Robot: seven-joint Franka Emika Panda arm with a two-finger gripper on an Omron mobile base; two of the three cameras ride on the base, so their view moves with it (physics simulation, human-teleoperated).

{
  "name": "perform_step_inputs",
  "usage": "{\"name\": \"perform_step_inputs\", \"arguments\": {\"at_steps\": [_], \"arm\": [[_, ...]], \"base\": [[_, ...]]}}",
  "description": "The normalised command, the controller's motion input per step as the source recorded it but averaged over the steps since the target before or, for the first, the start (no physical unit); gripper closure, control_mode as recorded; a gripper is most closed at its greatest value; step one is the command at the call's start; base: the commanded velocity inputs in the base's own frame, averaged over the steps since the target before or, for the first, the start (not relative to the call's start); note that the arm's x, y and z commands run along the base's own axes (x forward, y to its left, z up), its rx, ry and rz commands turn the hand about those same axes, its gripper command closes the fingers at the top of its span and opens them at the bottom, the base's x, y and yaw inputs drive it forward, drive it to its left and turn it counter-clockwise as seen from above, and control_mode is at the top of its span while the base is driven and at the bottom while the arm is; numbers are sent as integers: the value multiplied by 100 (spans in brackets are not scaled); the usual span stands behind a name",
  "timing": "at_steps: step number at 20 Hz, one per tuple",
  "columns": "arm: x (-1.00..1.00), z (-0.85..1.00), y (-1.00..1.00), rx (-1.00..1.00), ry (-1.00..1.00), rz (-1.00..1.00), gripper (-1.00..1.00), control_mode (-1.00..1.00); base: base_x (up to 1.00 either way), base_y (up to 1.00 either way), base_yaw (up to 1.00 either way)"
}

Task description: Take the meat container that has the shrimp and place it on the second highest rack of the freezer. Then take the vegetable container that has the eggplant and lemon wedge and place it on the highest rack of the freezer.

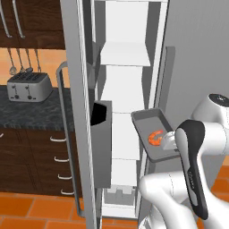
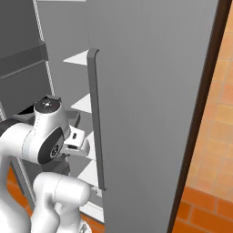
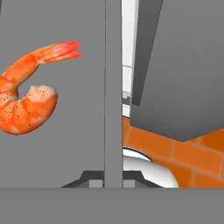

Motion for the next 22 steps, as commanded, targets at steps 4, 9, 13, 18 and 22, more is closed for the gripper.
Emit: {"name": "perform_step_inputs", "arguments": {"at_steps": [4,9,13,18,22], "arm": [[6,2,39,-4,4,-16,100,-100],[12,1,22,-8,2,-15,100,-100],[6,4,-10,-2,-3,-3,100,-100],[25,6,-13,0,-7,0,100,-100],[75,4,0,0,0,0,100,-100]], "base": [[0,0,0],[0,0,0],[0,0,0],[0,0,0],[0,0,0]]}}
